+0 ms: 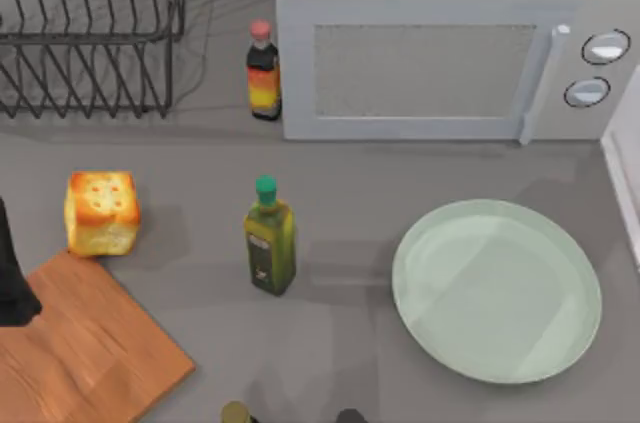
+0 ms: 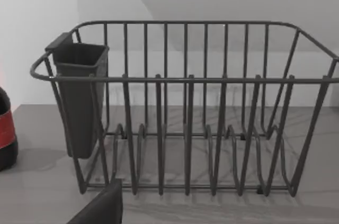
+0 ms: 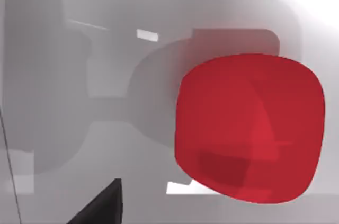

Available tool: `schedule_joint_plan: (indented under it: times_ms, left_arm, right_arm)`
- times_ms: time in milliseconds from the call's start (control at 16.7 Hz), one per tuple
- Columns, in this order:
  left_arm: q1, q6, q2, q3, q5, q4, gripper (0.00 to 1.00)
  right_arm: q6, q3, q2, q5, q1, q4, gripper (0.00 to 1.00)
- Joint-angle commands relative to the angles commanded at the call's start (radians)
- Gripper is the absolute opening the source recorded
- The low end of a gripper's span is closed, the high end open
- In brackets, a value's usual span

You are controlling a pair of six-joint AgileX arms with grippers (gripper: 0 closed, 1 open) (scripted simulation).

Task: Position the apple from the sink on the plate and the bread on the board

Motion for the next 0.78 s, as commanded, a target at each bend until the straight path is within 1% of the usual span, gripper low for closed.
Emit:
schedule_joint_plan:
  times_ms: [240, 360, 720, 780]
  left_arm:
    - [0.000, 0.000, 0.000, 0.000, 0.000, 0.000, 1.00]
    - [0.000, 0.000, 0.000, 0.000, 0.000, 0.000, 1.00]
    - [0.000, 0.000, 0.000, 0.000, 0.000, 0.000, 1.00]
    - [0.000, 0.000, 0.000, 0.000, 0.000, 0.000, 1.00]
  right_arm:
    - [0.001, -0.073, 0.115, 0.001, -0.002, 0.197, 1.00]
    - [0.002, -0.101, 0.157, 0.002, -0.003, 0.262, 1.00]
    - [0.002, -0.112, 0.175, 0.002, -0.003, 0.289, 1.00]
    - [0.002, -0.112, 0.175, 0.002, -0.003, 0.289, 0.92]
